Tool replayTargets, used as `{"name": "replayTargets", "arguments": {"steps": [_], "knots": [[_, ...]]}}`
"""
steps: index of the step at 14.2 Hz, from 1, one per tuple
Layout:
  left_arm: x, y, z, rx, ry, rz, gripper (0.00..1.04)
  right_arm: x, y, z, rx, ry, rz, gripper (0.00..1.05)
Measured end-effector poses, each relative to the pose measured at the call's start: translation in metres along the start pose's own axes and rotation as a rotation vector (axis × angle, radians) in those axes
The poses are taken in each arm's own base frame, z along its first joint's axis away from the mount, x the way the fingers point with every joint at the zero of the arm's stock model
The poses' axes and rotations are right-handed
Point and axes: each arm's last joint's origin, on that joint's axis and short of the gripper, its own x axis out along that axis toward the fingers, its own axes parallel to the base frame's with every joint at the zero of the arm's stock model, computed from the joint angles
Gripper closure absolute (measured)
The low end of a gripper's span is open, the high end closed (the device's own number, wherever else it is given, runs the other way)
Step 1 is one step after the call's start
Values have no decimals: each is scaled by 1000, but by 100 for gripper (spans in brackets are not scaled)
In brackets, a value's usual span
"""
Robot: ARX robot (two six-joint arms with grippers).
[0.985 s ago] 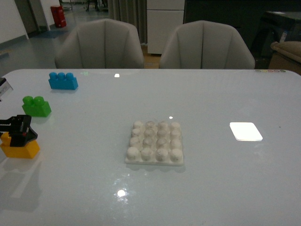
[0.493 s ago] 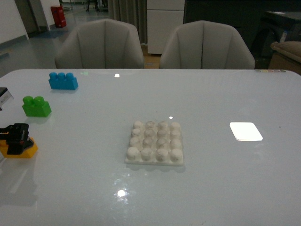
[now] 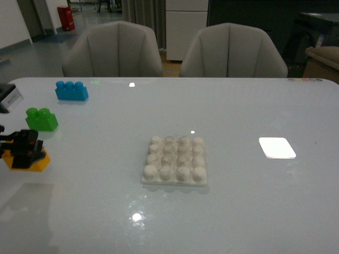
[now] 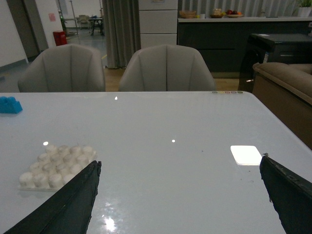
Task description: Insert yellow block into base center
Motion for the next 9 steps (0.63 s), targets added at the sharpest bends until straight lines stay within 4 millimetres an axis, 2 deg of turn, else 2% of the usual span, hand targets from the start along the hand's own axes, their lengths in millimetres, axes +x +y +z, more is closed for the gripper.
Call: {"name": "replayTargets", "arguments": {"steps": [1,3,6,9], "knots": [[-12,-17,7,11,-30,-12,39,0,0,0,0,0,0,6],[-32,-69,14,35,-66,-72,39,0,0,0,0,0,0,6],[-37,-149,13,65,-45,-157,39,0,0,0,0,0,0,6],[-32,-214,23,88,-55,-200,40,0,0,0,0,0,0,6]]}}
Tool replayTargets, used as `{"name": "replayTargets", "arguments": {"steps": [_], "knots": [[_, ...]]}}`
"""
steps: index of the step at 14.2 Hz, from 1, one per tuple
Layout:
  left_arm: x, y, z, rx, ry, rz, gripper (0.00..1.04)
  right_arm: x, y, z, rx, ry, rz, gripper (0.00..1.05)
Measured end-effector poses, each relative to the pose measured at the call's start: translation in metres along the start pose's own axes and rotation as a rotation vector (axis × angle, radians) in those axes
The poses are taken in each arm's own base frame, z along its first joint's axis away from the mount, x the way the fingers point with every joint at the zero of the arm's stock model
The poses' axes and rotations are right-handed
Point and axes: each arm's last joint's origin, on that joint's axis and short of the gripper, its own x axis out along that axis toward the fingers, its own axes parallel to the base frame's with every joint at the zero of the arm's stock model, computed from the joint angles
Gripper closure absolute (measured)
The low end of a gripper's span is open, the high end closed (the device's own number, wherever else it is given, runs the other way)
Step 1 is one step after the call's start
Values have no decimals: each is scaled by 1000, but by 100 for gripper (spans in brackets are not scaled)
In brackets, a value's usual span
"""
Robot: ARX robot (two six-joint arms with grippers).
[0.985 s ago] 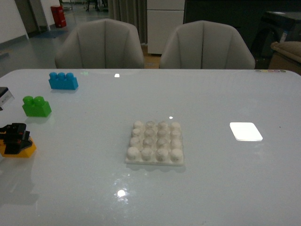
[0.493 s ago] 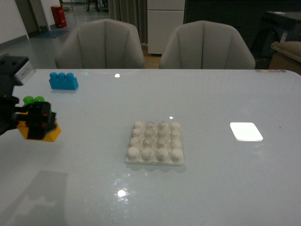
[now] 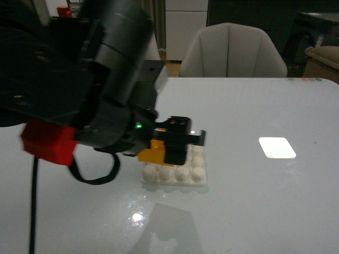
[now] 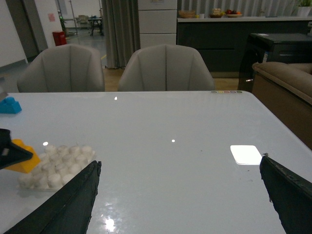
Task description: Insert yellow block into base center
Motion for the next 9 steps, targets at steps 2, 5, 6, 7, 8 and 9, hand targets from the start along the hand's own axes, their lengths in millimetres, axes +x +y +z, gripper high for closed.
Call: {"name": "replayTargets", "arguments": {"steps": [2,5,6,7,8,9], "knots": [[13,-23,4,7,14,9,40,0,0,0,0,0,0,6],[25,-30,8,2,23,26,40,0,0,0,0,0,0,6],[28,-30,9,1,25,33,40,0,0,0,0,0,0,6],[34,-31,11,-5,33,48,40,0,0,0,0,0,0,6],[43,-29,13,-22,50,68,40,0,0,0,0,0,0,6],[51,-30,15,-28,53,76,40,0,0,0,0,0,0,6]]}}
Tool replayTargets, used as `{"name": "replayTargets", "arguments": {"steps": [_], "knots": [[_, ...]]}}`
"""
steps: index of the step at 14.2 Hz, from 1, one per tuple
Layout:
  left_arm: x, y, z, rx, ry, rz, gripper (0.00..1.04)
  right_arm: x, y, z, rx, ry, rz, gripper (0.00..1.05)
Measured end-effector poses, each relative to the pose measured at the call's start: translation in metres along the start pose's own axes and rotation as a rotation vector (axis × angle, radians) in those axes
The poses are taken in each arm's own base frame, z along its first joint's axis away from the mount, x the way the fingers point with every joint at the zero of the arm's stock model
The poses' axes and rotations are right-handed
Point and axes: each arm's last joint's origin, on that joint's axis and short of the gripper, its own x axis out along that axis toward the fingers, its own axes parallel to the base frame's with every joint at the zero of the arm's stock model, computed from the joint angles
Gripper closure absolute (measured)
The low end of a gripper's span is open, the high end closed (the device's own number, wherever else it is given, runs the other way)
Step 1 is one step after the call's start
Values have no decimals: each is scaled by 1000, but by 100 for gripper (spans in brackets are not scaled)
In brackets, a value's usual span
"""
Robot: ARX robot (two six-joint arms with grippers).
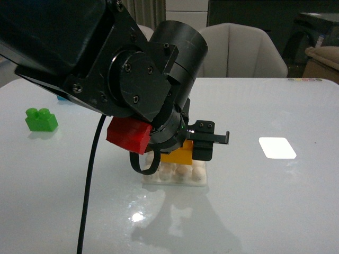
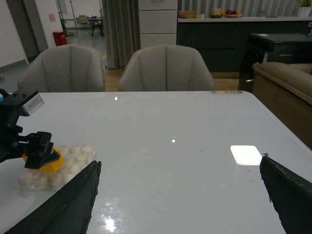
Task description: Insert yellow block into base center
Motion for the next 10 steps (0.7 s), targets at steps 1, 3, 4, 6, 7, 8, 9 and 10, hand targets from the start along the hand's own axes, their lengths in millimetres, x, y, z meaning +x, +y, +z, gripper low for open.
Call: {"name": "replayTargets", "arguments": {"steps": [1,3,4,6,7,8,9,10], "knots": [[6,1,2,-6,8,11,40,0,0,0,0,0,0,6],[23,0,6,-25,27,38,40,0,0,0,0,0,0,6],[31,4,4,-35,35,58,40,0,0,0,0,0,0,6],[31,3,4,-36,34,54,40,0,0,0,0,0,0,6],[31,3,4,-36,34,54,40,0,0,0,0,0,0,6],[31,3,4,-36,35,54,40,0,0,0,0,0,0,6],[31,3,4,-36,35,54,40,0,0,0,0,0,0,6],[31,3,4,-35,35,54,40,0,0,0,0,0,0,6]]}}
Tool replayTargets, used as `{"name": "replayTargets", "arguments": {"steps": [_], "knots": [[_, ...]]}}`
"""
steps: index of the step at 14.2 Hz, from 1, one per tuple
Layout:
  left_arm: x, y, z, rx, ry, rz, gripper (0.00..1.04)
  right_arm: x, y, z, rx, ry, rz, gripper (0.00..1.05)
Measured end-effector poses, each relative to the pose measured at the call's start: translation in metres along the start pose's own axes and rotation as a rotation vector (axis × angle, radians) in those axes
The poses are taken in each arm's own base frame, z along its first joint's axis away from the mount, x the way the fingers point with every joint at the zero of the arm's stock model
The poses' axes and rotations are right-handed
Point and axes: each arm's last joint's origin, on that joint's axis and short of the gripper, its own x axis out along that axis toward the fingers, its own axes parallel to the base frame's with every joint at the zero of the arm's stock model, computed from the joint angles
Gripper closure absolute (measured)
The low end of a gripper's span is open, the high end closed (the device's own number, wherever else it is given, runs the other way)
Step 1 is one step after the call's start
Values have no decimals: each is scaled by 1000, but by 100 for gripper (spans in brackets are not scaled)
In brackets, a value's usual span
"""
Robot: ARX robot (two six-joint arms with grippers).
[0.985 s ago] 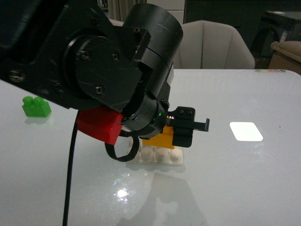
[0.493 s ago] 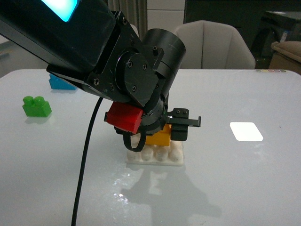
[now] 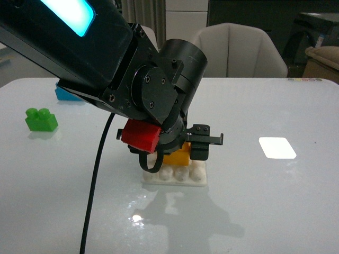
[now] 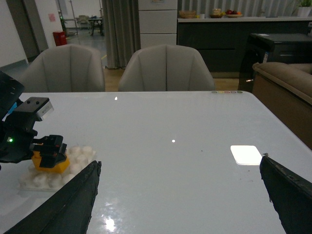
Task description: Insert yellow block into base center
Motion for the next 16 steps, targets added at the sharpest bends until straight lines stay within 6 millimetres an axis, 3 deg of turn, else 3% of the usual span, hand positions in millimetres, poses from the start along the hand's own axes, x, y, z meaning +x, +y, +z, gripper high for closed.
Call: {"name": "replayTargets", "arguments": {"steps": [16], "knots": [[-5,-11,-7,-9,18,-28,40,0,0,0,0,0,0,6]]}}
